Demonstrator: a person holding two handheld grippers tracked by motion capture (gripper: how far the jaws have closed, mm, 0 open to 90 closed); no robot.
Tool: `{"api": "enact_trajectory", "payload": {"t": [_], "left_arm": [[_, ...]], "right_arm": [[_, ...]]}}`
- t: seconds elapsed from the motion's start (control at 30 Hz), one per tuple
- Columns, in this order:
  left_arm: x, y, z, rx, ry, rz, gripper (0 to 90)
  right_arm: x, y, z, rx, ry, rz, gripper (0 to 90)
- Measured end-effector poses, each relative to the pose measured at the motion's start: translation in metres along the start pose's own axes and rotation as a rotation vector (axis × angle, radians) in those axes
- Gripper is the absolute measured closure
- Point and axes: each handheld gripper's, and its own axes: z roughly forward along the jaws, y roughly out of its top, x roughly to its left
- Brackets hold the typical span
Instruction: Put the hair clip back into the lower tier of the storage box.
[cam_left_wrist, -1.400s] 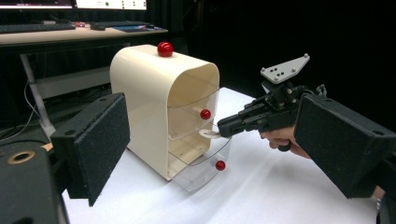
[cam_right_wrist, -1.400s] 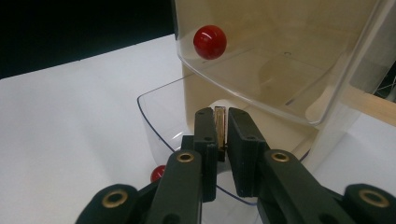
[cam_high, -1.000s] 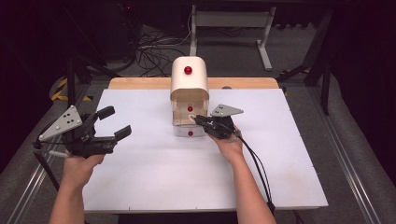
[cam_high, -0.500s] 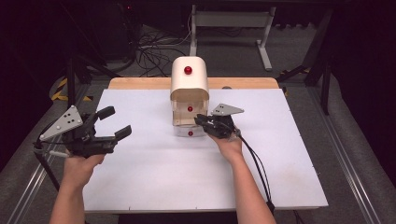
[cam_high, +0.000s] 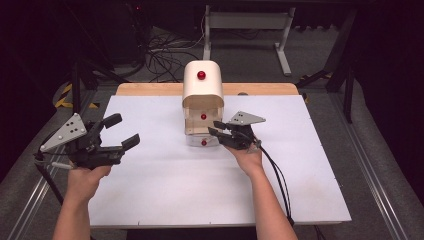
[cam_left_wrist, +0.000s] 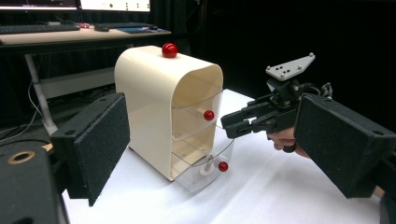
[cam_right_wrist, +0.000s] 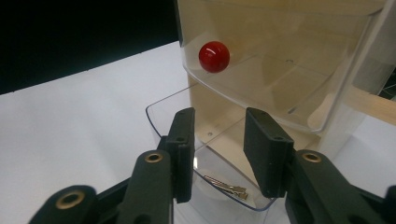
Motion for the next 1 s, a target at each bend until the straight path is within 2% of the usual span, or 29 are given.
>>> {"api": "enact_trajectory", "payload": {"t": [0.43, 0.73, 1.0], "left_arm": [[0.000, -0.002, 0.003, 0.013, 0.005, 0.003, 11.0], [-0.001, -0.003, 0.004, 0.016, 0.007, 0.002, 10.7], [-0.001, -0.003, 0.005, 0.021, 0.009, 0.005, 10.6]], "right_arm": [[-0.005, 0.000, -0.020, -0.075, -0.015, 0.051, 49.4], [-0.004, 0.004, -0.033, -0.108, -0.011, 0.040, 42.3], [-0.002, 0.008, -0.044, -0.134, 0.015, 0.034, 32.9]]}}
